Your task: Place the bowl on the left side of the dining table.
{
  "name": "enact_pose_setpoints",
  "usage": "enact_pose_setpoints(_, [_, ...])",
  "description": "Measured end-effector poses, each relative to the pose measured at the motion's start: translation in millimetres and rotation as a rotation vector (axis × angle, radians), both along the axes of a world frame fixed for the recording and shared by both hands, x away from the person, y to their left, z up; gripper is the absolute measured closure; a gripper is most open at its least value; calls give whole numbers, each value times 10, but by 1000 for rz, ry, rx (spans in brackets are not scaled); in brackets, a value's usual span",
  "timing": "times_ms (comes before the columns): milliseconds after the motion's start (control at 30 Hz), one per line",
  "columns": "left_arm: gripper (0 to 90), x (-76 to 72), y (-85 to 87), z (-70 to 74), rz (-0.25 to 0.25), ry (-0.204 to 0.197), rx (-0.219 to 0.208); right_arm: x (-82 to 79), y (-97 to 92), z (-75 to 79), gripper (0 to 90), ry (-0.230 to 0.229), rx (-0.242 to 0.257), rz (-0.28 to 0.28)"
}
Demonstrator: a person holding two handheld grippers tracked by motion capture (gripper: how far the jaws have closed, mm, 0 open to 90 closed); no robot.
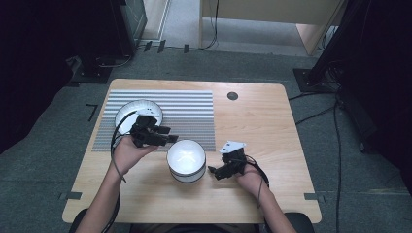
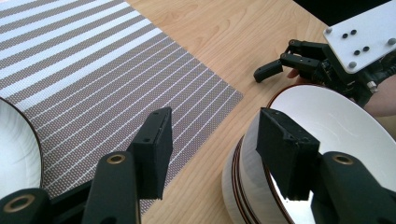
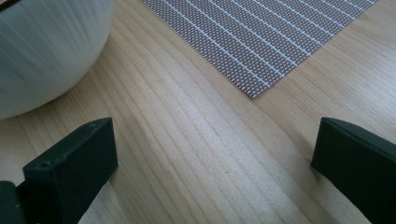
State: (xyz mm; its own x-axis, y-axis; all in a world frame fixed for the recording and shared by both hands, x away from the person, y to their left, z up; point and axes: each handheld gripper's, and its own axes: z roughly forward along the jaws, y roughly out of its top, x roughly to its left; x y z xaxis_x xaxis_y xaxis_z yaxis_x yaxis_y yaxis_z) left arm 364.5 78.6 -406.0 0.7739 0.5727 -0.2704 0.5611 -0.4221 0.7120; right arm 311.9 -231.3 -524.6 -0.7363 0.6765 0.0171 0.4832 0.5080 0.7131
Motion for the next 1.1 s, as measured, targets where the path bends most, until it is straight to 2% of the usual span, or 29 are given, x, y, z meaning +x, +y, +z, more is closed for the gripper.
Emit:
enact_pose_setpoints(200, [471, -46, -45, 17, -39, -7, 6, -1, 1, 0, 0, 2, 1, -1])
enact_pose_setpoints(400, [493, -57, -100, -50, -58, -11, 38, -1, 1, 0, 0, 1, 1, -1])
enact_pose_setpoints(700, [549, -81, -165, -135, -95, -26, 41, -1, 2, -1, 0, 1, 3, -2])
enact_pose_setpoints(900, [555, -82, -219, -190, -104, -15, 58, 0, 1, -1, 0, 0, 1, 0])
enact_pose_setpoints(1000, [554, -58, -233, -215, -98, 17, 51, -1, 1, -1, 0, 1, 1, -2])
enact_pose_setpoints(1100, [577, -51, -238, -230, -101, 28, 48, -1, 1, -1, 0, 1, 1, -2])
